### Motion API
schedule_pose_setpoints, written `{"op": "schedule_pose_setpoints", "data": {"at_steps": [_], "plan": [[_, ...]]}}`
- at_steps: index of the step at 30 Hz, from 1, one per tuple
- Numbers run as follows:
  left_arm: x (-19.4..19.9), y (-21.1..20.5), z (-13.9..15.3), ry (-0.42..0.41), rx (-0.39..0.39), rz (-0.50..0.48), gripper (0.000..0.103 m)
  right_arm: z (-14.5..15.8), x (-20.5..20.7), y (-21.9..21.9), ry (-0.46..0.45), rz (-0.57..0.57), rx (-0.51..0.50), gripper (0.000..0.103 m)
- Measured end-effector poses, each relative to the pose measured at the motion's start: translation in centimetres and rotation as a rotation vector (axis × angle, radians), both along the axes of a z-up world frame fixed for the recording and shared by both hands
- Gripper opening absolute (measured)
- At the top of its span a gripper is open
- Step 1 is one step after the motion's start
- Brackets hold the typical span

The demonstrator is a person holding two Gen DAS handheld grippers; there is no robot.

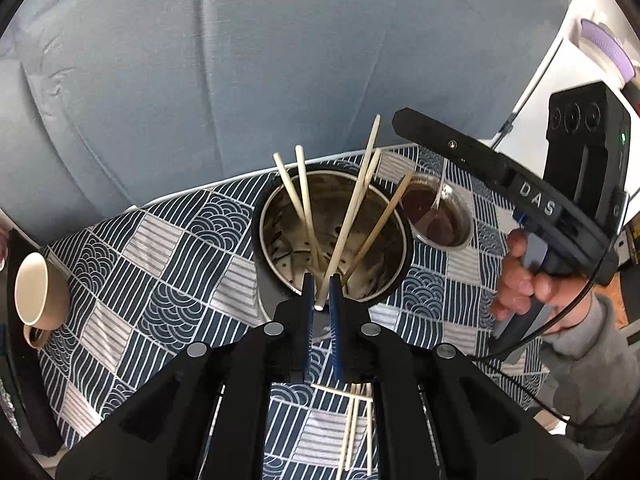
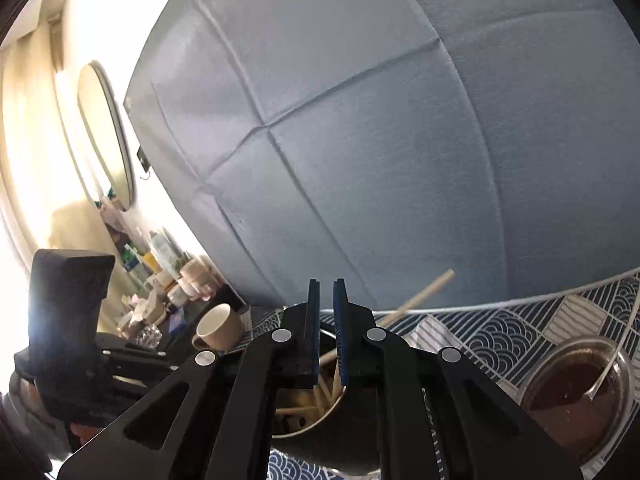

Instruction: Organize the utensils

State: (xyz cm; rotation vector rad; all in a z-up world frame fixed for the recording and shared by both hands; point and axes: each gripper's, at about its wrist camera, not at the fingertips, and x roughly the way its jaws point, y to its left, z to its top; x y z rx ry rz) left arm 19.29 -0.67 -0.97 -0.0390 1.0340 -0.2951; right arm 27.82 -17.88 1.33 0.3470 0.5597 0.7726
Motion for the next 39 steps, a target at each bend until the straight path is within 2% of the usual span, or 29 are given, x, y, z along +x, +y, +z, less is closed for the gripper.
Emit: {"op": "schedule_pose_setpoints", "data": {"at_steps": [4,6,8,11,14,19,21,26,30,34,39], "plan": [[-0.4,0.3,0.1,0.015,0.005,0.012,0.008,-0.4,0.2,-0.6,0.045,-0.03,0.004,0.01],[-0.4,0.5,0.0,0.018,0.01,0.012,0.008,-0.6,0.6,-0.9,0.073,-0.057,0.001,0.017],[-0.5,0.6,0.1,0.021,0.004,0.012,0.008,-0.8,1.0,-1.0,0.095,-0.058,-0.016,0.033],[-0.6,0.8,0.1,0.029,-0.005,0.017,0.008,-0.8,1.1,-1.2,0.085,-0.081,-0.034,0.037],[-0.5,0.9,0.1,0.033,-0.004,0.011,0.008,-1.2,1.6,-1.6,0.124,-0.098,-0.024,0.038],[-0.9,1.2,-0.1,0.037,0.027,0.013,0.008,-1.5,1.7,-1.7,0.135,-0.106,-0.044,0.039],[-1.2,1.8,-0.3,0.052,0.007,0.023,0.008,-1.7,1.7,-1.8,0.139,-0.105,-0.047,0.039],[-1.8,2.7,-0.4,0.067,0.006,0.051,0.015,-1.8,1.4,-1.9,0.149,-0.103,-0.054,0.041],[-1.9,3.3,0.7,0.038,-0.015,0.068,0.031,-1.6,1.2,-2.1,0.152,-0.108,-0.044,0.042],[-0.8,3.3,2.4,-0.005,-0.006,0.045,0.033,-1.4,0.9,-2.4,0.146,-0.113,-0.041,0.043],[2.2,2.1,3.5,-0.008,0.027,0.001,0.033,-1.5,0.4,-3.5,0.145,-0.133,-0.04,0.045]]}}
